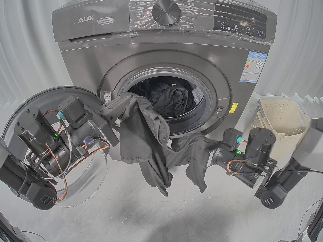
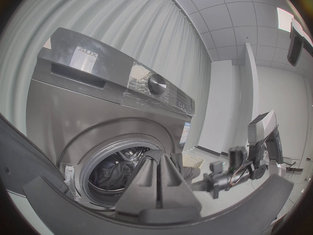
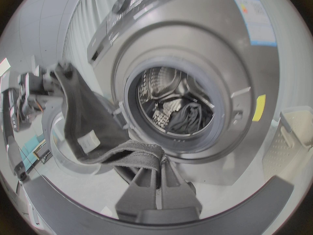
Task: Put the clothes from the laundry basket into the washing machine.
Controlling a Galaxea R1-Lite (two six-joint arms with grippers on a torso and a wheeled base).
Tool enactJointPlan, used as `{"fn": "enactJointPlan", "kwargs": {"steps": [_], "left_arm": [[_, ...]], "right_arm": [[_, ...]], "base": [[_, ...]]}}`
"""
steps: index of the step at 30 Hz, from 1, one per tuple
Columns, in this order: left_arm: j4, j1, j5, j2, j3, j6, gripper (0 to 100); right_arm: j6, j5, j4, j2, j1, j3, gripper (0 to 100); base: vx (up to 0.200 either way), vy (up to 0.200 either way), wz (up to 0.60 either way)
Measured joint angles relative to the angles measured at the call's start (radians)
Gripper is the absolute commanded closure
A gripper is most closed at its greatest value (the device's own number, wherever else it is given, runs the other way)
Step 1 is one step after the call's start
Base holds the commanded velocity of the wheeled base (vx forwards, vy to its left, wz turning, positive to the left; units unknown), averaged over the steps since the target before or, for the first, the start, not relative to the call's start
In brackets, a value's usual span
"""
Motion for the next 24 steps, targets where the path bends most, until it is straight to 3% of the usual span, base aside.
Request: {"fn": "enactJointPlan", "kwargs": {"steps": [8, 16, 24], "left_arm": [[0.0, 0.042, 0.0, 0.003, 0.006, -0.001, 100], [0.0, 0.073, 0.001, 0.018, 0.015, 0.005, 100], [0.0, 0.079, 0.01, 0.031, 0.016, 0.021, 100]], "right_arm": [[0.026, -0.003, -0.082, -0.151, -0.055, 0.058, 100], [0.036, -0.007, -0.093, -0.192, -0.101, 0.018, 100], [0.037, -0.009, -0.102, -0.215, -0.1, 0.001, 100]], "base": [[0.0, 0.0, 0.0], [0.0, 0.0, 0.0], [0.0, 0.0, 0.0]]}}
